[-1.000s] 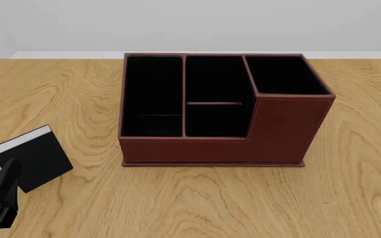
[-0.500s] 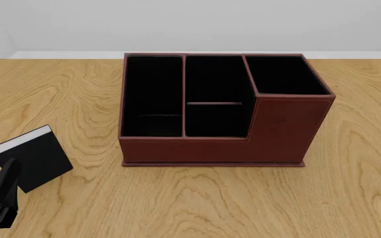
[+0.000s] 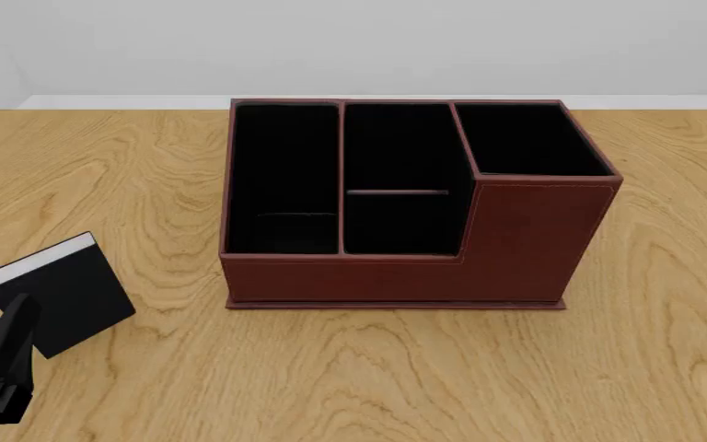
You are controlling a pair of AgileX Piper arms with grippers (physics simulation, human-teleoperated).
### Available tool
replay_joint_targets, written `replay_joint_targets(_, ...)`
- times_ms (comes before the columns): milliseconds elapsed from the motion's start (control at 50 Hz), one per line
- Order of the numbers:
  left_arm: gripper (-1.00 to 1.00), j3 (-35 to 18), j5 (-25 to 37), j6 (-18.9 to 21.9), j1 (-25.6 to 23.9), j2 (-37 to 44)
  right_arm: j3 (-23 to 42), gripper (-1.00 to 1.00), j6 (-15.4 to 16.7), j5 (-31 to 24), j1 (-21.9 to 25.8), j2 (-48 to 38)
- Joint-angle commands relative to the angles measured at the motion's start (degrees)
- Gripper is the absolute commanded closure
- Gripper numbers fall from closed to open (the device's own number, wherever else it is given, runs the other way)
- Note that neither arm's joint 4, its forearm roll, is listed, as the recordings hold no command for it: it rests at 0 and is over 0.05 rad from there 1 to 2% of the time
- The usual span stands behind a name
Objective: Pick up the yellow and white mug and place it to the right of the caddy.
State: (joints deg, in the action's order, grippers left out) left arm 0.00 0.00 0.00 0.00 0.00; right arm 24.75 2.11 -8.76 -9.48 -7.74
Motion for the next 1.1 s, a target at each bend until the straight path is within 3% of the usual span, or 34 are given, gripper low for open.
replay_joint_targets(20,-1.0,0.0,0.0,0.0,0.0,0.0,-3.32,1.0,-2.13,2.96,-0.78,-1.0)
replay_joint_targets(200,-1.0,0.0,0.0,0.0,0.0,0.0,-5.95,1.0,-3.53,4.66,-1.22,-1.12)
replay_joint_targets(580,-1.0,0.0,0.0,0.0,0.0,0.0,-9.32,1.0,-2.73,8.12,-1.73,-4.87)
replay_joint_targets(1100,-1.0,0.0,0.0,0.0,0.0,0.0,-13.74,1.0,-4.68,12.08,-2.17,-7.99)
